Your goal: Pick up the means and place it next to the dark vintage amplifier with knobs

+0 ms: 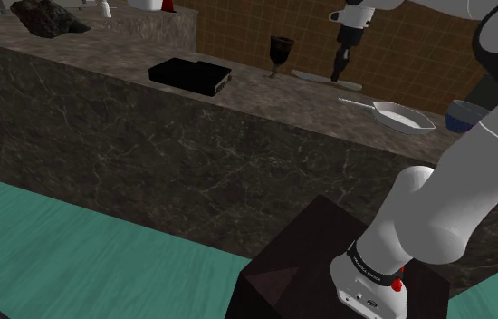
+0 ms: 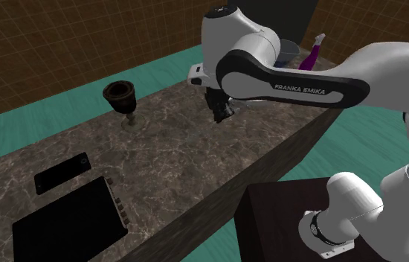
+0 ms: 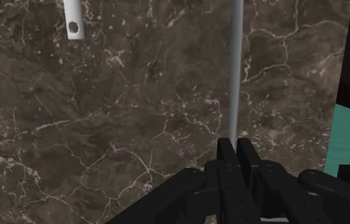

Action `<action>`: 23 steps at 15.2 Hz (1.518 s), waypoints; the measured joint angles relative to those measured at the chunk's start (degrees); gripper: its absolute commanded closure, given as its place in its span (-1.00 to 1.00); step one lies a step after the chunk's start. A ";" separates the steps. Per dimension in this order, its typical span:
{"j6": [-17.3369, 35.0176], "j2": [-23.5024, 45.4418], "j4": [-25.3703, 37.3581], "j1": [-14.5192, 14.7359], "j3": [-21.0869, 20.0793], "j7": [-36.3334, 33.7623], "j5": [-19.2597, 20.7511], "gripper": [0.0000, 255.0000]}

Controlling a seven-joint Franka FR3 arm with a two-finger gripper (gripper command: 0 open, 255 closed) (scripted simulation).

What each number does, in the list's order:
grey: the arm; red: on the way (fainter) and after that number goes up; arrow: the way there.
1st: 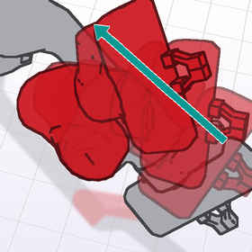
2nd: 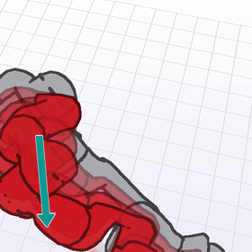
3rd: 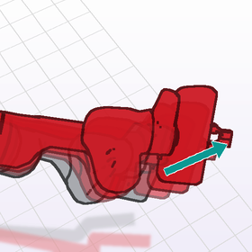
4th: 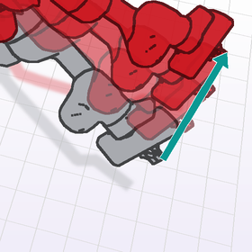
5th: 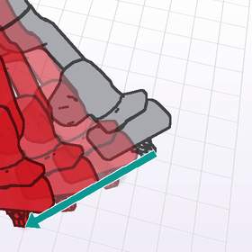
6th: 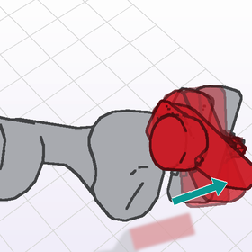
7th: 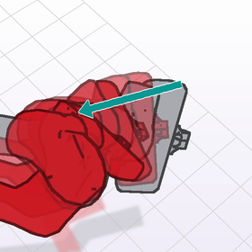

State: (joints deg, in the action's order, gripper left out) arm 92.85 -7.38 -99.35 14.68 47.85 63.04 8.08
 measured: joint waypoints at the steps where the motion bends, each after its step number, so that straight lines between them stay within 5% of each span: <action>1: 0.03 2.56 1.79 0.41 0.36 0.20 -1.82 1.00; 11: -4.49 23.31 20.66 -1.35 -1.42 -0.50 -16.91 1.00; 17: -12.73 39.01 42.77 -8.94 -5.32 -3.12 -26.44 1.00; 18: -16.41 44.38 52.70 -13.33 -7.15 -4.62 -29.10 1.00; 19: -17.69 46.14 55.52 -14.17 -7.80 -5.31 -29.90 1.00; 23: -14.74 46.03 51.88 -12.56 -7.77 -5.20 -29.71 1.00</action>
State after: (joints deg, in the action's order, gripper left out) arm 78.10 38.65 -47.47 2.12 40.09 57.84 -21.64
